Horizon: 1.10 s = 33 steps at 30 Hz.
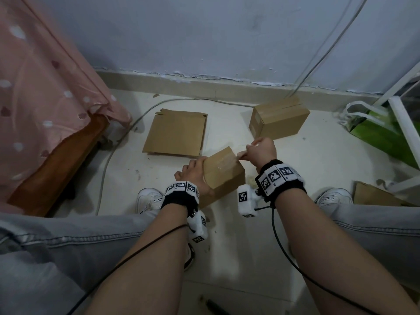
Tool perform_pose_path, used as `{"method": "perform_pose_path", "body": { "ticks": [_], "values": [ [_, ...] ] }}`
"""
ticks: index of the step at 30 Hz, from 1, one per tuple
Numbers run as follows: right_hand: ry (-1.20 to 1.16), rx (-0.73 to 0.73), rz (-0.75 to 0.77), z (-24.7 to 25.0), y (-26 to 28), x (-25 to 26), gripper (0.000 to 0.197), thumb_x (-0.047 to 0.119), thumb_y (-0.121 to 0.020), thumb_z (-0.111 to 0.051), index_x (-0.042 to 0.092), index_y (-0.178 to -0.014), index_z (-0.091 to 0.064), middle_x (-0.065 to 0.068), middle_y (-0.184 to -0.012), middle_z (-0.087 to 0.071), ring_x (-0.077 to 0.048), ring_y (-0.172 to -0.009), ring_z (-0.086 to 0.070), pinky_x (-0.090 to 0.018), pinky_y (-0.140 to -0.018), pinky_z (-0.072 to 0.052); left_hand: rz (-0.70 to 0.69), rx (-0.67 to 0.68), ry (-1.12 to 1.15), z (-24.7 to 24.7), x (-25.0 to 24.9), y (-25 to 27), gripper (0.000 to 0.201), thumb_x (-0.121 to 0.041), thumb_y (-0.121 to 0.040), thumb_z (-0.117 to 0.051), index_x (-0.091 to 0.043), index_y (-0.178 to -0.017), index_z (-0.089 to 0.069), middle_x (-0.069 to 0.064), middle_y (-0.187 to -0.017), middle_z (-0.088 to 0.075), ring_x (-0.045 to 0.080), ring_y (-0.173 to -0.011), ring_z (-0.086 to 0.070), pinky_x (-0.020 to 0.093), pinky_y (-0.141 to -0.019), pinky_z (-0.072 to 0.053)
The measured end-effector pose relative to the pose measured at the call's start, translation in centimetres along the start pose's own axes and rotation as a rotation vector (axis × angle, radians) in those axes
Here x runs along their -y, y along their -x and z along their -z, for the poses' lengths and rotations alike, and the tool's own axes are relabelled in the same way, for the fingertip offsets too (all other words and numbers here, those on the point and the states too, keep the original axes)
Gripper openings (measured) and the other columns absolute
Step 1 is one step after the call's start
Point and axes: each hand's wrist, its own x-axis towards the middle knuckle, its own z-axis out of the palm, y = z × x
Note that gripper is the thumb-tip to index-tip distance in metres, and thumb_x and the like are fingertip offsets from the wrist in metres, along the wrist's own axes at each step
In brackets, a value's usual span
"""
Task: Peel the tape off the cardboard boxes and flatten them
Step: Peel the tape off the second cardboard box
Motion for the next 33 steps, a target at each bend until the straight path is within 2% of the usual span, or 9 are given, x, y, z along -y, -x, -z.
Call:
{"method": "perform_pose_path", "body": {
  "ticks": [5,10,13,16,18,21,25,29,33],
  "values": [
    [-0.061,-0.056,-0.005,1.4,2.2,1.8,0.021,-0.005,-0.089,-0.047,0.015,-0.084,-0.044,-0.026,-0.096,-0.068,-0.035,-0.062,-0.073,-0.045,-0.07,-0.062,0.009,0.026,0.02,-0.1,1.0,-0.1,0.115,-0.04,-0.053,-0.085,-0.038,-0.146,-0.017,-0.001,-0.138,-0.037,0.027,-0.129,-0.037,0.047,-0.104,-0.03],
    [-0.056,-0.163,-0.019,3.3,2.4,2.1,0.023,-0.01,-0.086,-0.056,0.008,-0.097,-0.049,-0.008,-0.076,-0.062,-0.01,-0.049,-0.062,-0.013,-0.045,-0.05,-0.003,0.027,0.061,-0.4,1.7,-0.2,0.113,-0.038,-0.052,-0.086,-0.038,-0.144,-0.021,-0.003,-0.137,-0.039,0.026,-0.128,-0.039,0.046,-0.104,-0.029],
    [-0.149,-0.273,-0.021,4.4,2.1,2.5,0.022,-0.012,-0.087,-0.051,0.008,-0.095,-0.048,-0.011,-0.096,-0.059,-0.026,-0.071,-0.071,-0.034,-0.072,-0.062,0.017,0.03,0.073,-0.5,2.6,0.0,0.111,-0.034,-0.052,-0.086,-0.036,-0.143,-0.023,-0.002,-0.134,-0.04,0.026,-0.127,-0.041,0.046,-0.106,-0.03],
    [-0.144,-0.351,-0.003,6.0,1.0,3.5,0.025,-0.003,-0.08,-0.055,0.019,-0.079,-0.042,-0.014,-0.111,-0.057,-0.037,-0.089,-0.069,-0.045,-0.08,-0.06,0.029,0.026,0.164,-0.3,3.6,0.3,0.111,-0.03,-0.05,-0.086,-0.034,-0.141,-0.023,0.0,-0.134,-0.042,0.029,-0.124,-0.046,0.051,-0.108,-0.035],
    [-0.24,-0.248,0.01,6.2,1.0,4.4,0.02,-0.003,-0.084,-0.048,0.017,-0.086,-0.044,-0.021,-0.113,-0.059,-0.037,-0.085,-0.071,-0.05,-0.076,-0.061,0.024,0.031,0.209,0.3,3.2,0.0,0.115,-0.029,-0.047,-0.087,-0.032,-0.142,-0.022,0.003,-0.138,-0.04,0.031,-0.126,-0.044,0.055,-0.109,-0.033],
    [-0.579,0.005,0.011,5.4,1.9,5.9,0.037,-0.008,-0.092,-0.034,-0.002,-0.128,-0.038,-0.024,-0.101,-0.061,-0.04,-0.102,-0.069,-0.06,-0.09,-0.052,0.018,0.059,0.317,0.6,2.6,-0.4,0.123,-0.027,-0.042,-0.087,-0.028,-0.143,-0.017,0.006,-0.143,-0.033,0.033,-0.128,-0.041,0.058,-0.109,-0.032],
    [-0.912,0.226,-0.049,4.4,3.4,6.9,0.014,-0.002,-0.1,-0.035,-0.008,-0.102,-0.047,-0.032,-0.094,-0.064,-0.038,-0.079,-0.07,-0.051,-0.082,-0.059,0.003,0.067,0.405,-0.4,2.6,0.1,0.124,-0.024,-0.043,-0.088,-0.028,-0.142,-0.014,0.008,-0.14,-0.032,0.034,-0.125,-0.042,0.056,-0.102,-0.042],
    [-0.499,0.182,0.0,2.7,3.0,6.3,0.014,0.006,-0.096,-0.041,0.01,-0.084,-0.046,-0.009,-0.052,-0.055,-0.021,-0.05,-0.045,-0.029,-0.048,-0.042,0.003,0.059,0.46,-1.4,2.8,0.1,0.122,-0.023,-0.044,-0.087,-0.029,-0.14,-0.012,0.01,-0.136,-0.035,0.034,-0.121,-0.045,0.053,-0.099,-0.046],
    [0.126,0.278,0.118,1.1,3.1,5.1,0.017,0.023,-0.08,-0.051,0.01,-0.091,-0.05,-0.005,-0.075,-0.055,-0.018,-0.06,-0.048,-0.032,-0.056,-0.038,0.028,0.068,0.463,-2.0,3.0,0.1,0.12,-0.019,-0.049,-0.09,-0.028,-0.14,-0.012,0.01,-0.135,-0.037,0.034,-0.119,-0.046,0.051,-0.1,-0.046]
  ]
}}
